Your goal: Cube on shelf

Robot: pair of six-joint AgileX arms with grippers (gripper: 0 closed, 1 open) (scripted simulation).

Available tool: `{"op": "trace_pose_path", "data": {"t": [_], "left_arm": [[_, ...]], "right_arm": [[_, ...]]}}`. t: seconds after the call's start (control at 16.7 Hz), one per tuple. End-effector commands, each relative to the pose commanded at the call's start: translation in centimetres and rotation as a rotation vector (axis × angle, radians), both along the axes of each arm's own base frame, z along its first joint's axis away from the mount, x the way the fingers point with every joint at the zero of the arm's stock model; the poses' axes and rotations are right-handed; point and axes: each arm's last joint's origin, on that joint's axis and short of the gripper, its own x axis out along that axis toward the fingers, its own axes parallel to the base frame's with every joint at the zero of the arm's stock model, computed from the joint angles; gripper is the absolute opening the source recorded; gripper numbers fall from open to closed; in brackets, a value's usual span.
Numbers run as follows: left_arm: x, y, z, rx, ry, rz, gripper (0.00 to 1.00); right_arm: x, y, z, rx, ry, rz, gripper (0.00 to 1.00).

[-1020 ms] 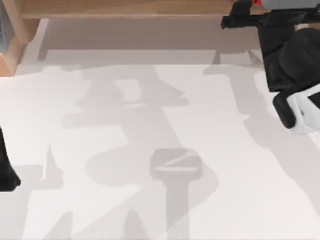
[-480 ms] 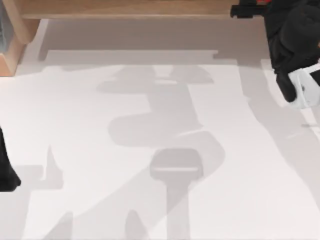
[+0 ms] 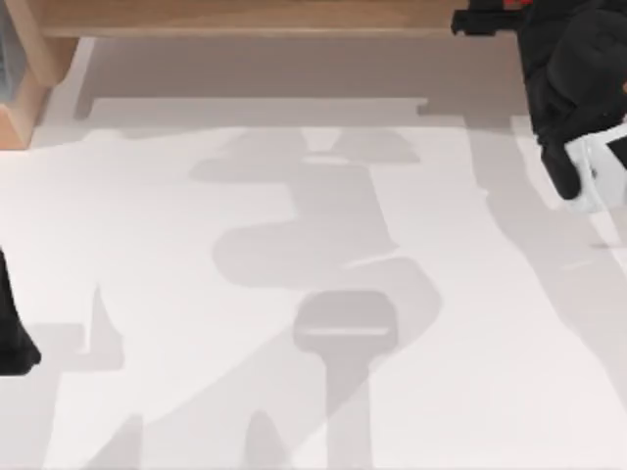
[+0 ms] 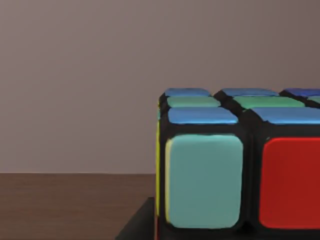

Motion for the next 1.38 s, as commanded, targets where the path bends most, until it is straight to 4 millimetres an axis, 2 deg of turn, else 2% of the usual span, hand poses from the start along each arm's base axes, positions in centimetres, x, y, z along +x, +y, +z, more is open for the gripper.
{"op": "trace_pose_path", "data": {"t": [0.48, 1.14, 1.38], "left_arm": [[0.0, 0.0, 0.0, 0.0, 0.0, 0.0, 1.0], [0.0, 0.0, 0.0, 0.0, 0.0, 0.0, 1.0], [0.0, 0.0, 0.0, 0.0, 0.0, 0.0, 1.0]], "right_arm": [[0.0, 0.0, 0.0, 0.0, 0.0, 0.0, 0.98], [-0.2, 0.0, 0.0, -0.006, 0.002, 0.009, 1.0], [-1.8, -1.1, -0.7, -0.083, 0.033, 0.105, 1.0]]}}
